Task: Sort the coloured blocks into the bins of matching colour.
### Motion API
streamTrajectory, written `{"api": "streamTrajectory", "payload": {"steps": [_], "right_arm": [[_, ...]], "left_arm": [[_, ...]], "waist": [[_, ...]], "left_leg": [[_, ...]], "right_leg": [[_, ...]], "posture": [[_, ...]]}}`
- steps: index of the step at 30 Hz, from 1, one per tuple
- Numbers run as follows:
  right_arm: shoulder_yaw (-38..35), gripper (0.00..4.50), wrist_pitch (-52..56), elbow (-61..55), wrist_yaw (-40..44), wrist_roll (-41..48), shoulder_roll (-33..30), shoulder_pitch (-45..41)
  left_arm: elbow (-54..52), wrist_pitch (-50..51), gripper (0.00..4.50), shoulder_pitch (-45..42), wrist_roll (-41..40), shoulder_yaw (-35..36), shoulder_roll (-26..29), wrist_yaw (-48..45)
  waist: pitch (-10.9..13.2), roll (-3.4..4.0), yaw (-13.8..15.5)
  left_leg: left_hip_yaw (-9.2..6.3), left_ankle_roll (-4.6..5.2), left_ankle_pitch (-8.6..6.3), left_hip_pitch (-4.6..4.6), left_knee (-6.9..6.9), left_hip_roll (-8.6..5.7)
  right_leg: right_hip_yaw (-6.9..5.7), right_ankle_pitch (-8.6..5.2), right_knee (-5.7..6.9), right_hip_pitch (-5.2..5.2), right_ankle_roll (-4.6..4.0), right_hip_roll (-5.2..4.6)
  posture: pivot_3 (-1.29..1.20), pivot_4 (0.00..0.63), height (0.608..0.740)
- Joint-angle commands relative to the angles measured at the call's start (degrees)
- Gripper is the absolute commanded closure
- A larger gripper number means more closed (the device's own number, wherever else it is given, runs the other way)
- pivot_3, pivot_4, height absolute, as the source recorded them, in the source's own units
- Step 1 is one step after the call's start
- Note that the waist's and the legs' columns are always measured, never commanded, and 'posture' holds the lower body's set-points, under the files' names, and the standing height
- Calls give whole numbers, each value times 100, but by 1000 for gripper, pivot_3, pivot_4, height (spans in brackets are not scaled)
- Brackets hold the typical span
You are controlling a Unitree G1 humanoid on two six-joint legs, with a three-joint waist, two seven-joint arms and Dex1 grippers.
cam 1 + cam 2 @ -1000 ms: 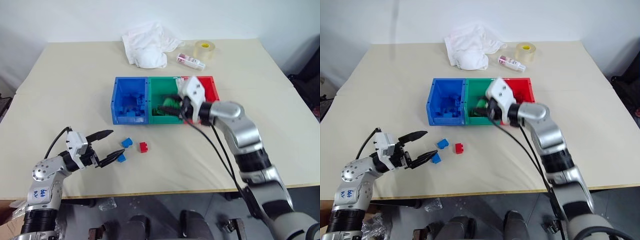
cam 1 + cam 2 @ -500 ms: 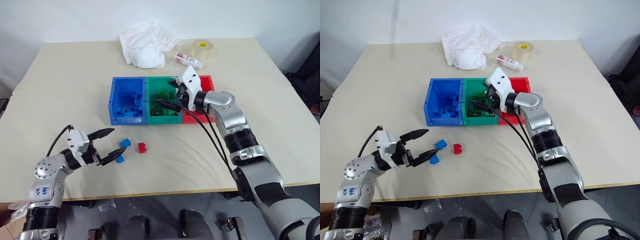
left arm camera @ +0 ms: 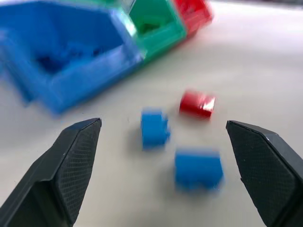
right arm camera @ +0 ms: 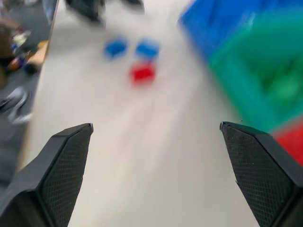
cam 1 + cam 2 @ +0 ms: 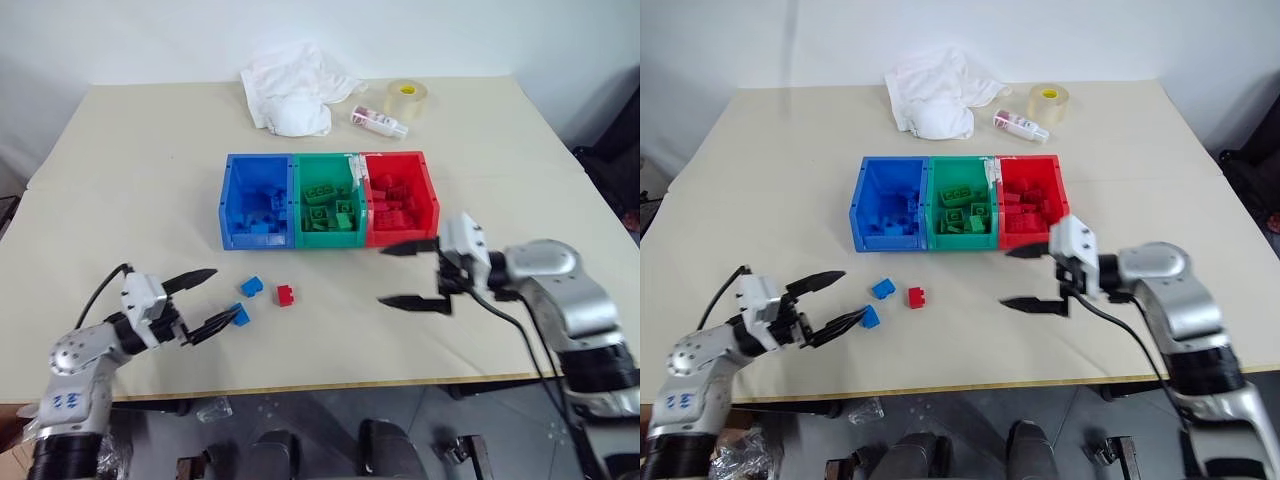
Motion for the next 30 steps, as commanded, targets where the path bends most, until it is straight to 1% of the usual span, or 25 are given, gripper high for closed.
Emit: {"api": "streamTrajectory", "payload": {"steps": [1, 5, 8, 11, 16, 19, 22, 25, 30], "right_arm": [[-301, 14, 96, -245, 77, 224, -225, 206], [-381, 14, 182, -261, 13, 255, -274, 324], [-352, 14, 191, -237, -13, 254, -229, 285], [-278, 14, 136, -168, -42, 214, -138, 171], [-285, 14, 89, -190, -70, 202, -85, 155], [-335, 14, 49, -252, -108, 204, -92, 249], [-402, 14, -2, -318, -237, 198, -70, 335], [-480, 14, -5, -500, -466, 219, -21, 495], [-600, 14, 70, -947, -814, 281, 45, 906]], "left_arm": [[-340, -55, 0, 360, -236, 484, 193, -94], [-409, -90, 0, 839, -301, 806, 396, -354], [-463, -52, 0, 862, -321, 829, 430, -390], [-778, 105, 0, 669, -319, 665, 455, -311], [-1515, 604, 0, -43, -214, -110, 323, 40], [-1615, 882, 0, -648, -36, -673, 185, 274], [-1493, 1053, 0, -1179, 277, -1262, 111, 348], [-1113, 1174, 0, -1674, 808, -1930, 203, 202], [-309, 1173, 0, -2445, 1290, -2593, 126, -58]], "waist": [[1, 2, 0], [2, 4, 16], [3, 5, 77], [3, 5, 155], [3, 5, 262], [3, 5, 281], [3, 5, 278], [3, 5, 269], [3, 5, 278]], "left_leg": [[3, -1, 0, 0, 1, 4], [8, -3, -2, 2, 7, 6], [6, -4, -3, 1, 7, 6], [6, -4, -3, 1, 10, 6], [4, -4, -3, 0, 17, 2], [4, -4, -3, 0, 17, 2], [7, -4, -2, 0, 17, 2], [12, -4, -2, 0, 16, -1], [14, -3, -1, 0, 15, 1]], "right_leg": [[0, 0, -6, 2, 0, 0], [3, 0, -20, 2, 0, -2], [3, -1, -23, 2, -1, -3], [3, -1, -24, 2, -2, -3], [4, 0, -22, 5, -2, -4], [3, 0, -10, 1, -2, -1], [1, 0, 1, 3, -1, 3], [1, 0, 3, 3, -1, 3], [-2, 0, 5, 2, -1, 9]], "posture": [[0, 150, 740], [0, 150, 740], [0, 150, 740], [0, 150, 740], [0, 150, 740], [0, 150, 740], [0, 150, 740], [0, 150, 740], [0, 150, 740]]}}
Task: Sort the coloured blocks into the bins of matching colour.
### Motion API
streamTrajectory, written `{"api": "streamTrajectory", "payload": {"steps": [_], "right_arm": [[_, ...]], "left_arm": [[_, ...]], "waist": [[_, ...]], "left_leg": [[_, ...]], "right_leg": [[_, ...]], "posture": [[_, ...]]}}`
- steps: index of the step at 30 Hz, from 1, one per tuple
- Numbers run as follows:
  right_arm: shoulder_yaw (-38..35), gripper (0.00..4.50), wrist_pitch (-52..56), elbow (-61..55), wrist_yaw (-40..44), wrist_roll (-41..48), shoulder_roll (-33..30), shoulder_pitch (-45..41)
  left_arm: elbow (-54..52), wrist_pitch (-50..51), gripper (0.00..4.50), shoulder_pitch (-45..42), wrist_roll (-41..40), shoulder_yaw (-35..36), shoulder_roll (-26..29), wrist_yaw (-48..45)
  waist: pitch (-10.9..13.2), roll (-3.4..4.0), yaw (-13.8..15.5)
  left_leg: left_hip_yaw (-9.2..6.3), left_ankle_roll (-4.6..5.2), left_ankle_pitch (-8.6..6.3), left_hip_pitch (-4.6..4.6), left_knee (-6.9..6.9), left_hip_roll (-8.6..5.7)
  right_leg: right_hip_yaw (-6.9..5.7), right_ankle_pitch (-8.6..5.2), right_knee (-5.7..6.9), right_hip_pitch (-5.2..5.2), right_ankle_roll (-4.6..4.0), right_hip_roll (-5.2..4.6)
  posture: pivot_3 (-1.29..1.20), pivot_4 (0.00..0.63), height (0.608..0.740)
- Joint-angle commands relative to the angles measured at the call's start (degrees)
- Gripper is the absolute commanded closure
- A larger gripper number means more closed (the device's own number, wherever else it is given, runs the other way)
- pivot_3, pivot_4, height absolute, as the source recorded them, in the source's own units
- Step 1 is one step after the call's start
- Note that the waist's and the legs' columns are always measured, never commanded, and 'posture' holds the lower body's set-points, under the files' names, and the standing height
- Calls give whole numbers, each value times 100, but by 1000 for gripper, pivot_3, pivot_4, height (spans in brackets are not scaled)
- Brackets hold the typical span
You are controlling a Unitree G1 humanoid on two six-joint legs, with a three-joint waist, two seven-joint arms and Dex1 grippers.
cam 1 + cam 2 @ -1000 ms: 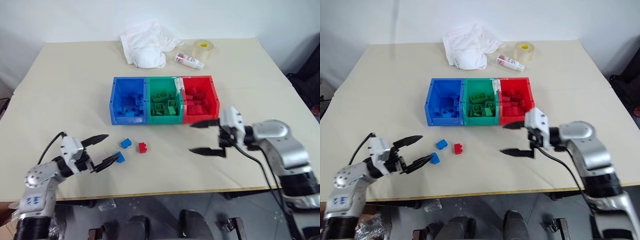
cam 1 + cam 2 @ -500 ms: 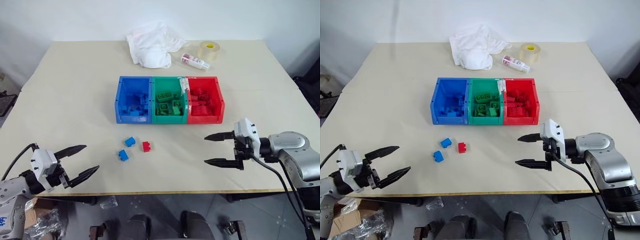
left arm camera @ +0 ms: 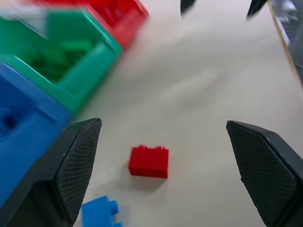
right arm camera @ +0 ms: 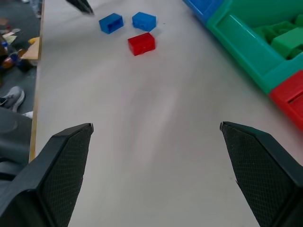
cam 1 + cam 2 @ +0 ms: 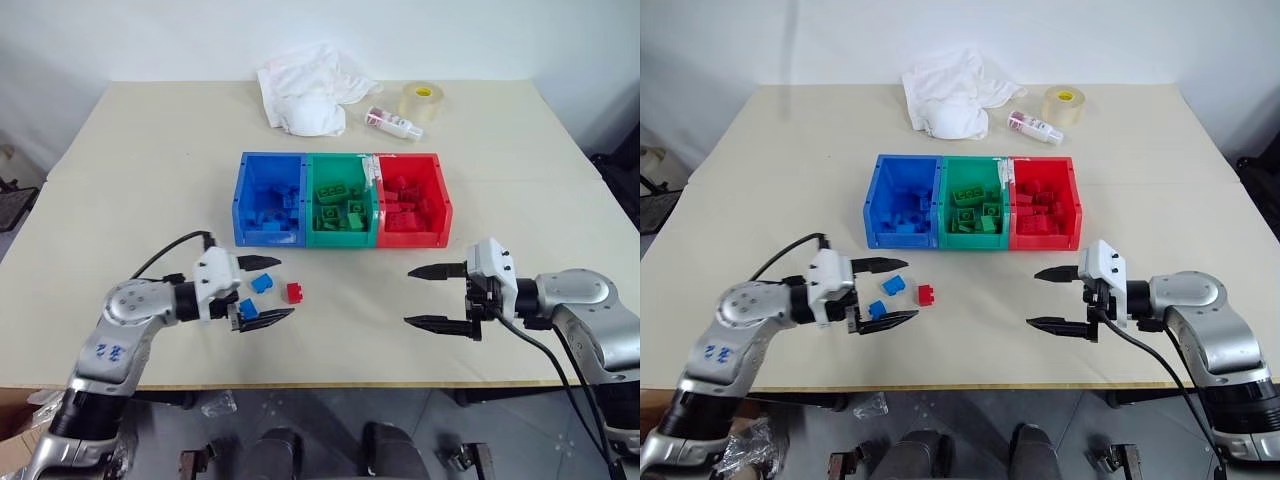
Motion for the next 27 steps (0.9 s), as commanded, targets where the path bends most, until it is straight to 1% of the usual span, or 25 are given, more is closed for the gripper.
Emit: {"api": "streamTrajectory", "payload": {"steps": [1, 6, 13, 14, 15, 22, 23, 27], "right_arm": [[-239, 14, 8, -466, -234, 176, 51, 209], [-382, 14, 51, -797, -523, 215, 50, 577], [-506, 14, 125, -1083, -802, 260, 33, 837], [-523, 0, 114, -1098, -828, 259, 29, 868], [-531, 0, 102, -1107, -849, 259, 25, 887], [-578, 0, 78, -1194, -959, 285, 32, 977], [-580, 0, 82, -1200, -966, 287, 31, 978], [-581, 0, 86, -1186, -993, 291, 31, 944]], "left_arm": [[395, -24, 0, -427, 381, -354, 9, -183], [1075, -126, 0, -1084, 752, -757, -150, -381], [1559, -274, 0, -1447, 1024, -1068, -407, -633], [1598, -340, 387, -1465, 1038, -1092, -427, -687], [1620, -358, 547, -1477, 1061, -1107, -434, -718], [1862, -596, 2781, -1591, 1266, -1072, -478, -687], [1884, -615, 3022, -1594, 1267, -1054, -489, -672], [1917, -703, 3020, -1614, 1245, -1009, -516, -669]], "waist": [[0, 0, 8], [1, -1, 23], [1, -2, 8], [1, -1, 8], [1, -2, 9], [1, -2, 15], [1, -2, 16], [1, -2, 16]], "left_leg": [[0, 1, 0, -1, 1, -1], [-2, 5, 3, -2, 5, -10], [-2, 6, 3, -2, 6, -21], [-2, 6, 3, -2, 6, -21], [-2, 6, 4, -2, 6, -21], [-2, 7, 4, -2, 9, -20], [-2, 7, 4, -3, 9, -20], [-3, 8, 5, -3, 9, -19]], "right_leg": [[0, 0, -1, 1, 1, 0], [0, 2, -2, 4, 5, -4], [0, 4, 1, 4, 8, -2], [0, 4, 1, 4, 8, -2], [0, 4, 2, 3, 8, -1], [1, 4, 2, 5, 8, -3], [1, 4, 2, 5, 8, -3], [1, 5, 3, 5, 9, -5]], "posture": [[0, 150, 740], [0, 150, 740], [0, 150, 740], [0, 150, 740], [0, 150, 740], [0, 150, 740], [0, 150, 740], [0, 150, 740]]}}
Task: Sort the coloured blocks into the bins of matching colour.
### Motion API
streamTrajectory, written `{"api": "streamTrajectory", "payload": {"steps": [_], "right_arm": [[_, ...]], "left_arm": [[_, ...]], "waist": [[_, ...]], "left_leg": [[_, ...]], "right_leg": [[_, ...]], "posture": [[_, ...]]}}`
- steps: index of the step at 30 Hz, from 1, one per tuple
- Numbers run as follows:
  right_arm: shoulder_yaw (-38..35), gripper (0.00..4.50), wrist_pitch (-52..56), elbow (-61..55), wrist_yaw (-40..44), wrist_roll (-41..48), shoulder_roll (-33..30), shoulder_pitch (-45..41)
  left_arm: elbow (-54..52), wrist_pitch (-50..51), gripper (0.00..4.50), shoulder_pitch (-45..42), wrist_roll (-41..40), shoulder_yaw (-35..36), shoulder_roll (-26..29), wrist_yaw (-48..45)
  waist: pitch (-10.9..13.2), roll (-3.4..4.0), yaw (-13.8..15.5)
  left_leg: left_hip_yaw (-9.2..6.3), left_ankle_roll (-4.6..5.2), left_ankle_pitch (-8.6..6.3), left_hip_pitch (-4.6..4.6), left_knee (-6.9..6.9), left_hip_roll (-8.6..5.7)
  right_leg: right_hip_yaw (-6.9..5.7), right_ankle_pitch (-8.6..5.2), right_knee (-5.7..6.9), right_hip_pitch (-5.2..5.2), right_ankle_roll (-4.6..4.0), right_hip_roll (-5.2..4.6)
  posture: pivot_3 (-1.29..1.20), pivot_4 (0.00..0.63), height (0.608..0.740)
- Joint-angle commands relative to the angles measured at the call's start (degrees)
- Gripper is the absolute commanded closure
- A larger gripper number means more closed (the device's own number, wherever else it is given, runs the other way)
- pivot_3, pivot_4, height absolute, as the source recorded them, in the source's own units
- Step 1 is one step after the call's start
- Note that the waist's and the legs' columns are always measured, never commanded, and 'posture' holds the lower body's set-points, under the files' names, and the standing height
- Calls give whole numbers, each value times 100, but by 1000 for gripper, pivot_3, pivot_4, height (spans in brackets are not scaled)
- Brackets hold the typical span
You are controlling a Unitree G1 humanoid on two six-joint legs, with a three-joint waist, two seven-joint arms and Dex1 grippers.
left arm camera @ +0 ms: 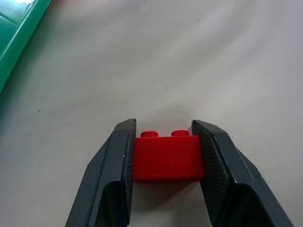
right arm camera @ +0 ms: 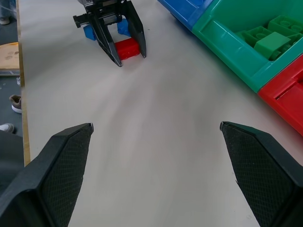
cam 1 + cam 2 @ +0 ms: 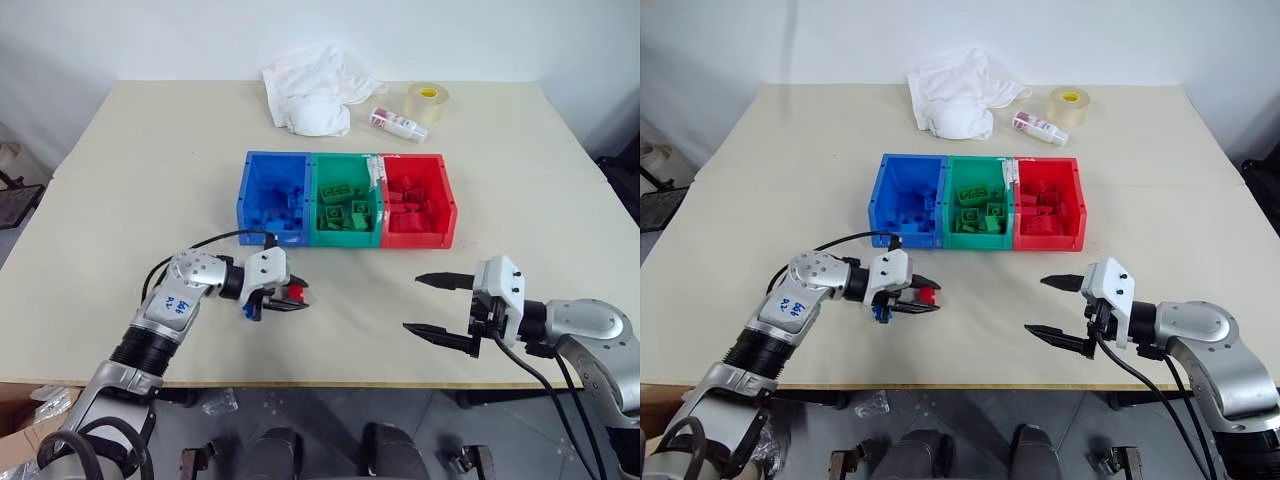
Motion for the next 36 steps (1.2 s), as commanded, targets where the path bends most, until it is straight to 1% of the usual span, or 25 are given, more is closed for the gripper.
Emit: {"api": "streamTrajectory", "payload": {"steps": [1, 3, 7, 10, 12, 14, 20, 22, 26, 28, 30, 32, 36], "right_arm": [[-158, 0, -40, -162, -57, 95, -21, -12], [-173, 0, -36, -152, -77, 108, -20, -30], [-291, 0, -20, -166, -181, 153, -15, 26], [-581, 0, -37, -200, -306, 309, 59, 150], [-707, 0, -48, -235, -391, 356, 85, 209], [-787, 0, -49, -275, -465, 370, 89, 274], [-980, 0, -32, -594, -768, 394, 182, 632], [-1044, 0, -30, -736, -889, 396, 233, 793], [-1129, 0, -21, -991, -1090, 396, 332, 1059], [-1168, 0, -14, -1116, -1185, 395, 377, 1183], [-1199, 0, -11, -1196, -1249, 408, 392, 1262], [-1222, 0, -15, -1234, -1300, 417, 396, 1306], [-1191, 0, -24, -1209, -1324, 427, 362, 1287]], "left_arm": [[15, -164, 3020, -103, -87, 192, -80, 53], [-75, -49, 3020, -199, -259, 326, -220, 131], [-103, 18, 3020, -556, -636, 497, -559, -64], [302, 86, 3020, -1180, -814, 717, -1022, 198], [699, -96, 3020, -1548, -754, 761, -1249, 310], [1194, -270, 3020, -1919, -717, 817, -1499, 411], [3447, -1331, 3020, -3316, -303, 850, -2404, 948], [4259, -1646, 3020, -3790, -180, 924, -2718, 1297], [5293, -1969, 3020, -4404, -8, 1089, -3125, 1950], [5596, -2040, 2301, -4599, 106, 1142, -3267, 2330], [5742, -2158, 1731, -4686, 171, 1216, -3348, 2537], [5810, -2264, 1088, -4716, 205, 1284, -3385, 2625], [5851, -2388, 24, -4687, 279, 1366, -3388, 2589]], "waist": [[0, 0, 0], [1, -2, 9], [3, -5, 13], [5, -9, 35], [8, -13, 44], [8, -13, 25], [16, -26, 28], [19, -32, 42], [24, -40, 57], [24, -41, 59], [24, -41, 39], [24, -41, 31], [24, -41, 24]], "left_leg": [[0, 0, 0, 0, 0, 0], [0, 0, 0, 0, 1, 0], [-4, 3, 1, -3, 4, 0], [-6, 4, 2, -5, 5, -2], [-6, 7, 4, -8, 9, -10], [-1, 8, 4, -9, 8, -20], [4, 9, 6, -15, 6, -24], [4, 12, 6, -17, 6, -26], [7, 15, 8, -20, 6, -29], [9, 15, 8, -20, 6, -29], [10, 15, 8, -20, 5, -28], [12, 15, 8, -20, 5, -27], [12, 15, 8, -20, 5, -27]], "right_leg": [[0, 0, 1, 0, 0, 0], [0, 0, 1, 0, 0, 0], [0, 2, 5, 0, 3, -4], [-1, 3, 5, 0, 5, -4], [-3, 5, 2, 2, 10, -3], [-2, 8, -2, 3, 14, -3], [-8, 8, -4, -2, 16, 1], [-8, 10, -6, -2, 19, 0], [-7, 14, -10, -4, 27, -2], [-6, 14, -10, -4, 27, -2], [-6, 14, -8, -5, 27, -2], [-5, 14, -6, -7, 27, -1], [-5, 14, -7, -8, 27, -1]], "posture": [[0, 150, 740], [0, 150, 740], [0, 150, 740], [0, 150, 740], [0, 150, 740], [0, 150, 740], [0, 150, 740], [0, 150, 740], [0, 150, 740], [0, 150, 740], [0, 150, 740], [0, 150, 740], [0, 150, 740]]}}
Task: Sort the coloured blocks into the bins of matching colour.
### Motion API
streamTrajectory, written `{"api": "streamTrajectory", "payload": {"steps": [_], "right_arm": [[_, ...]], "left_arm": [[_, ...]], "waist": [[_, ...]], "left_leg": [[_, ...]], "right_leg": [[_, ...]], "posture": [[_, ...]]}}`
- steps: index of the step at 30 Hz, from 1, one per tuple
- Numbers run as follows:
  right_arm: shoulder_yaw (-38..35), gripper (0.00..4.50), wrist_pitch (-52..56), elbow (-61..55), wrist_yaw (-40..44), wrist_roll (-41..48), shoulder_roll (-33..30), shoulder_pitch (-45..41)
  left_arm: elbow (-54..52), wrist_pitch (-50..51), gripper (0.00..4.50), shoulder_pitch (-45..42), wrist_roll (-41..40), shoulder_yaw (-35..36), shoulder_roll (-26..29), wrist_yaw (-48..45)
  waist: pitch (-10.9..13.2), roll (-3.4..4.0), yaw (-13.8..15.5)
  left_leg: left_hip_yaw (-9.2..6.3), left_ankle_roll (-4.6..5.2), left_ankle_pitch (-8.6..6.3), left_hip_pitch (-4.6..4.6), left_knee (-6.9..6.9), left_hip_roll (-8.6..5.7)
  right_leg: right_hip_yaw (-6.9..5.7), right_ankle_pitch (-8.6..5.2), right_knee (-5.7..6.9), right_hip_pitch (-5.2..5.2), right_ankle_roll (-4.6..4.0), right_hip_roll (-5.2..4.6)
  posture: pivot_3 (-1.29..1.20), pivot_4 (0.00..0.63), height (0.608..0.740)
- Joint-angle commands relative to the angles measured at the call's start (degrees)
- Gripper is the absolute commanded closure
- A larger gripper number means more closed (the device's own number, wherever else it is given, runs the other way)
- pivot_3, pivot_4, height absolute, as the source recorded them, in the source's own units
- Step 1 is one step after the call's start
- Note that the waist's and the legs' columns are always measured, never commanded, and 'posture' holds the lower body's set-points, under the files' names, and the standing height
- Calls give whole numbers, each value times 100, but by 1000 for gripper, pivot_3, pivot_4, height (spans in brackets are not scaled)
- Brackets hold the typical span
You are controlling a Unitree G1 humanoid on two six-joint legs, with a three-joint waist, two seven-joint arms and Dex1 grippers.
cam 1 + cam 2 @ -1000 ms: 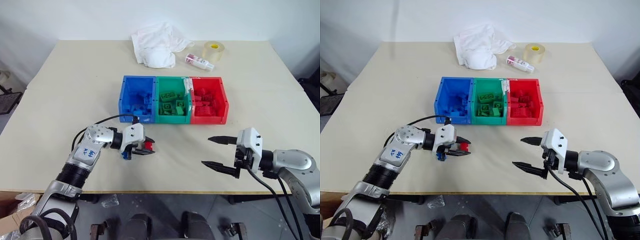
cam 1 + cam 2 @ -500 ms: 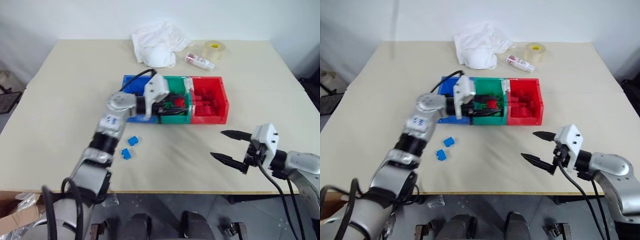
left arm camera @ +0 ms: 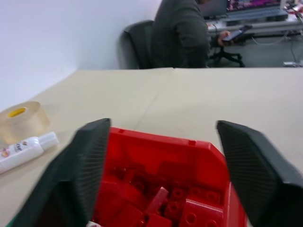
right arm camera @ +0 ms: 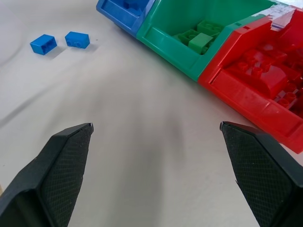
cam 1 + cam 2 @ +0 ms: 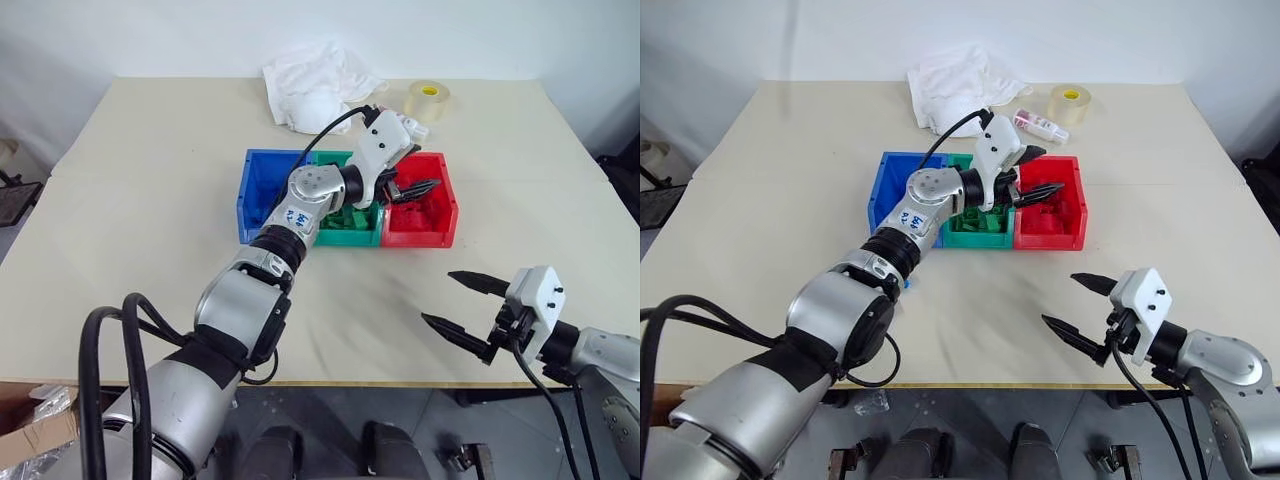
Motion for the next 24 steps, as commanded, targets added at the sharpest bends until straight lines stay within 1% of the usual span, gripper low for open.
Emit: {"api": "streamTrajectory", "payload": {"steps": [1, 3, 6, 8, 10, 12, 16, 20, 24], "right_arm": [[-156, 0, -23, -169, -24, 136, -14, -57], [-102, 0, -10, -99, 5, 139, -55, -181], [-15, 0, -5, 35, 113, 148, -124, -395], [35, 0, 1, 126, 208, 161, -165, -512], [97, 0, -11, 249, 338, 165, -207, -646], [159, 0, -30, 387, 467, 159, -240, -785], [393, 0, -70, 764, 849, 147, -330, -1152], [637, 0, -120, 1155, 1198, 103, -379, -1561], [868, 0, -197, 1546, 1536, 72, -347, -1934]], "left_arm": [[-21, -218, 24, -128, 108, 84, 24, -84], [-81, -316, 24, -74, 116, 103, 106, -290], [-320, -343, 24, 119, -33, 195, 450, -990], [-577, -323, 24, 379, -116, 208, 794, -1625], [-943, -158, 24, 737, -125, 173, 1259, -2149], [-1333, 39, 24, 1068, -152, 165, 1654, -2470], [-2729, 857, 24, 2152, -364, 282, 2675, -3035], [-4385, 1770, 24, 3454, -783, 634, 3584, -3198], [-6151, 2802, 24, 5056, -1240, 1095, 4429, -3211]], "waist": [[0, 0, 0], [0, 0, -2], [-1, 1, -13], [-2, 4, -38], [-5, 8, -68], [-5, 8, -96], [-4, 8, -118], [-5, 8, -167], [-5, 8, -166]], "left_leg": [[0, 0, 0, 0, 0, 0], [1, 0, 0, 0, 0, -1], [1, 0, 0, 0, 2, -1], [1, 0, 0, 1, 0, 1], [6, -1, 1, 5, -4, 5], [10, -1, 1, 7, -6, 7], [0, -1, 1, 6, 0, 6], [-20, 0, 0, 7, 3, 20], [-29, 0, 0, 7, 2, 20]], "right_leg": [[0, 0, 0, 0, 0, 0], [0, 0, 0, 0, 0, 0], [0, 0, 0, 0, 0, 0], [-1, 0, 1, -1, 0, 1], [-1, 0, 5, -5, 0, 3], [-2, 0, 8, -8, 0, 4], [-2, 0, 20, -9, -1, 1], [-2, 0, 32, -8, -2, -7], [6, 1, 35, -7, -3, -12]], "posture": [[0, 150, 740], [0, 150, 740], [0, 150, 740], [0, 150, 740], [0, 150, 740], [0, 150, 740], [0, 150, 740], [0, 150, 740], [0, 150, 740]]}}
